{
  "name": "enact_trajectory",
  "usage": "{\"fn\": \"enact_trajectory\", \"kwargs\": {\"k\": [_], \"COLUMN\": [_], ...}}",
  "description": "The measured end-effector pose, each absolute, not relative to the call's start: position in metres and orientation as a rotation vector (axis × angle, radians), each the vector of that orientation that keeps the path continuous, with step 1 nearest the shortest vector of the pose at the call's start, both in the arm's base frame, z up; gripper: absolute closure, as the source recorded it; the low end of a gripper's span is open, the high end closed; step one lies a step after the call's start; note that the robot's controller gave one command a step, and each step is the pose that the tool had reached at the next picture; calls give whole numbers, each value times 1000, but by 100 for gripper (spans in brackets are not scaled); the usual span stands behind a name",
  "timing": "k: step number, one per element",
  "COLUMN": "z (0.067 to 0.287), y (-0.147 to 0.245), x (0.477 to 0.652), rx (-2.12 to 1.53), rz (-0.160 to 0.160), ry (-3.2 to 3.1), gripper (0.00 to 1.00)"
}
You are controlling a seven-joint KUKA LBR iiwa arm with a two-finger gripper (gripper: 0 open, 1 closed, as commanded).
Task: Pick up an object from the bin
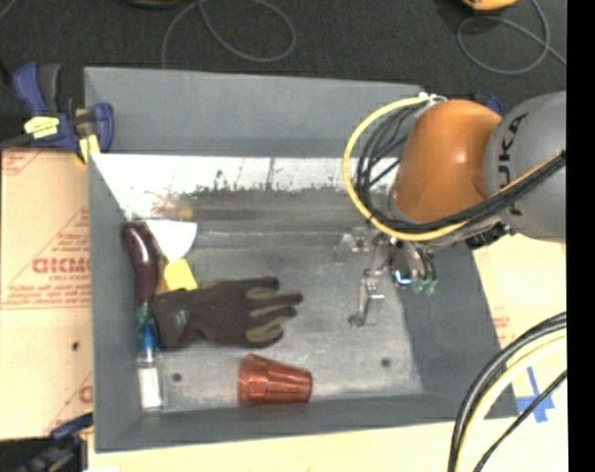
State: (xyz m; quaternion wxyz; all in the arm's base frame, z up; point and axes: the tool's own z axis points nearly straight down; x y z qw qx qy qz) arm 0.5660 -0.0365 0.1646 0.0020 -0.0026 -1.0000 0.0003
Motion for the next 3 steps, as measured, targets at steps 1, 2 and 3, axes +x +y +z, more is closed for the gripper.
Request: {"fn": "enact_trajectory", "kwargs": {"k": [1, 2, 3], "z": [169, 164, 142], "y": [-37, -6, 10], "x": [567, 572, 606], "rx": [-8, 15, 190], "rz": [2, 3, 1], "ry": [-3145, -3145, -3145], "gripper": [0, 0, 0]}}
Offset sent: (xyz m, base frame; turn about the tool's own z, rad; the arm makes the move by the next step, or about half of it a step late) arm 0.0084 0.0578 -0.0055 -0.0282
